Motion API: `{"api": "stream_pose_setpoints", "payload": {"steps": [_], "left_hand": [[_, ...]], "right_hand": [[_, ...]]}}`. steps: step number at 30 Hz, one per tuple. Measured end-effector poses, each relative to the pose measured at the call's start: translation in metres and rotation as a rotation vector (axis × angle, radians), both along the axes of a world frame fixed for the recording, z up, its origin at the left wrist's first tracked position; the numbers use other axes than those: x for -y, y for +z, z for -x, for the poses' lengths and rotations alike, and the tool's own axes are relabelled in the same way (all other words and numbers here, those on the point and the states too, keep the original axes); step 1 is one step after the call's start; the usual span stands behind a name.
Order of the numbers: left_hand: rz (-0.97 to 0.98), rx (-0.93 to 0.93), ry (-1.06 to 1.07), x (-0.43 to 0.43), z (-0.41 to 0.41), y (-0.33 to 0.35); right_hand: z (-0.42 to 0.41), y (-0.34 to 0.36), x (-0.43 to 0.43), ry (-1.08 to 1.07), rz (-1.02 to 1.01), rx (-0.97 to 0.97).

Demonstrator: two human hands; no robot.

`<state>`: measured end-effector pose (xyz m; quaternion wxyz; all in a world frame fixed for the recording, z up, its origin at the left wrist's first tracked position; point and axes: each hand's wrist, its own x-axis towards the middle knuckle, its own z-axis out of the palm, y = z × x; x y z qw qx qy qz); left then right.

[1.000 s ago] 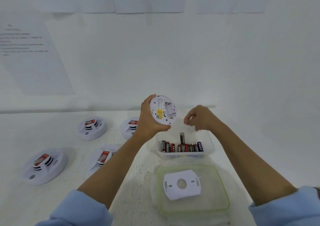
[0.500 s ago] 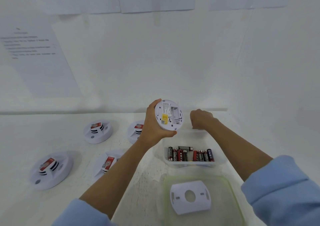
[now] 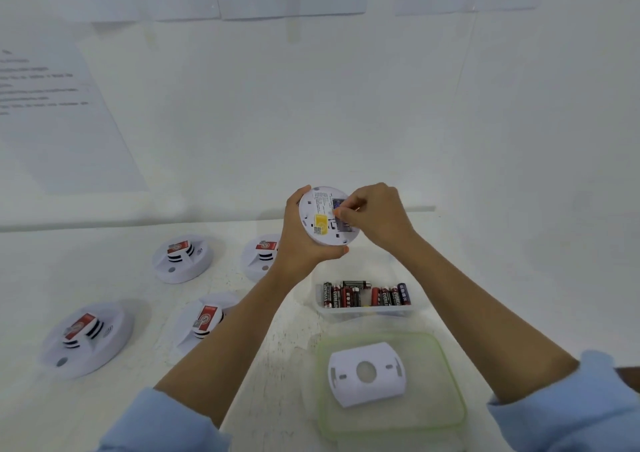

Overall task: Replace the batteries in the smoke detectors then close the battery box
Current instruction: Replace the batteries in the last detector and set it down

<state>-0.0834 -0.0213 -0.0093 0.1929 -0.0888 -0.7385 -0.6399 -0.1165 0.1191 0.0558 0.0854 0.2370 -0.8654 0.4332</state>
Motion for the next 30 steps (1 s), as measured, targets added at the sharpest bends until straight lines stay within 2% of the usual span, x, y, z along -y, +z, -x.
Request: {"api": "stream_pose_setpoints", "payload": {"steps": [2,5,7,11,17,21,25,27,28,30], "left_hand": [[-0.025,0.007,-0.007,-0.001,-0.003,0.001],[-0.06,0.026,-0.009,0.001,-0.008,0.003],[-0.061,0.028,-0.023,0.002,-0.01,0.004],[-0.027,0.034,-0.053,-0.001,-0.013,0.006],[-0.034,0.033,-0.086,-0.003,-0.013,0.009],[0.017,0.011,-0.113,-0.004,-0.011,0.011],[-0.019,0.019,-0.092,-0.003,-0.009,0.011],[-0.003,0.021,-0.086,0.0,-0.006,0.011],[0.008,0.022,-0.082,0.003,-0.004,0.01],[0.016,0.032,-0.071,0.007,-0.001,0.009]], "right_hand": [[-0.004,0.001,-0.001,0.028,-0.06,0.015],[-0.006,0.003,-0.009,0.182,-0.183,0.078],[-0.004,0.003,-0.015,0.247,-0.226,0.049],[-0.002,0.007,-0.023,0.26,-0.113,0.058],[-0.002,0.011,-0.029,0.372,0.109,0.31],[-0.001,0.005,-0.029,0.396,0.17,0.332],[0.01,0.001,-0.026,0.341,0.235,0.375],[0.026,-0.001,-0.028,0.185,0.304,0.36],[0.036,-0.002,-0.031,0.063,0.239,0.302],[0.054,-0.007,-0.034,-0.13,-0.188,0.155]]}}
